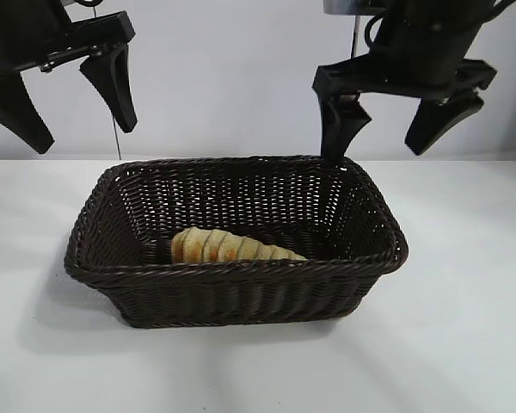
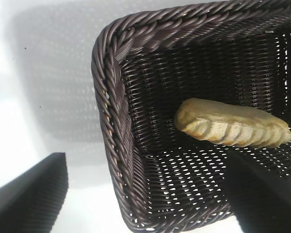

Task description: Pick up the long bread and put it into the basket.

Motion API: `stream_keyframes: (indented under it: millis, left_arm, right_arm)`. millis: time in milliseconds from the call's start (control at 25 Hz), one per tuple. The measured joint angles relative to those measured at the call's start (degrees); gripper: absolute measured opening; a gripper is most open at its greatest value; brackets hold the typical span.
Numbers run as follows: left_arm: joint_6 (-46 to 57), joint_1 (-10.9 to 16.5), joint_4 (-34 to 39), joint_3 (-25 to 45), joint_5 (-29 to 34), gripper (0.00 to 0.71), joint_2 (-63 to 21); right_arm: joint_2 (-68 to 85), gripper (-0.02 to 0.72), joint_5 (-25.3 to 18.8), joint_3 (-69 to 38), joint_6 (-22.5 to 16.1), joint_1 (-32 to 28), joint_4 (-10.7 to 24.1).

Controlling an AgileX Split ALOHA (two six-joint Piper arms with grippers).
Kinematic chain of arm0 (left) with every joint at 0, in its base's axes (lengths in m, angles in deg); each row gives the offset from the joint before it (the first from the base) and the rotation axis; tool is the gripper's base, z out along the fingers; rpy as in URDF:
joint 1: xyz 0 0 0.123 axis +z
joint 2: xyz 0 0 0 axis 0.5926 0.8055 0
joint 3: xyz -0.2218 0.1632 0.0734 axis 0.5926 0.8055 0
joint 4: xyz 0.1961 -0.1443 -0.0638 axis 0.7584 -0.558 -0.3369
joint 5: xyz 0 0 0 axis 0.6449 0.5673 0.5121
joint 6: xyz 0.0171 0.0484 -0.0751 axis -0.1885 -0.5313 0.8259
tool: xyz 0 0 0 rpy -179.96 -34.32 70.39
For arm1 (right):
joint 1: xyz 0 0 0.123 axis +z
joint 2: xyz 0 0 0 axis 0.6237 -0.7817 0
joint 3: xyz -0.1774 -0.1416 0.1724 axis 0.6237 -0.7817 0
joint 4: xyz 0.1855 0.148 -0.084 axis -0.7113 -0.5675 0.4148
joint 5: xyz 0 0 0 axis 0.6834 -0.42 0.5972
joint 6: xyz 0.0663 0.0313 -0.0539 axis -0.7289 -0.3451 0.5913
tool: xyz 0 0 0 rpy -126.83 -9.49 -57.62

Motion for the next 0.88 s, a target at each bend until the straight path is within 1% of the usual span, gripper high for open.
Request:
stream_keyframes:
  millis: [160, 360, 880]
  left_arm:
    - [0.0, 0.0, 0.0, 0.0, -0.47, 0.631, 0.0]
    - [0.0, 0.0, 0.0, 0.0, -0.65, 0.631, 0.0]
    - [0.0, 0.0, 0.0, 0.0, -0.94, 0.631, 0.0]
  right_arm:
    - [0.0, 0.694, -0.86, 0.07, -0.2, -0.22, 0.06]
    - [0.0, 0.694, -0.86, 0.07, -1.6, -0.22, 0.0]
    - [0.0, 0.694, -1.04, 0.07, -1.99, -0.22, -0.09]
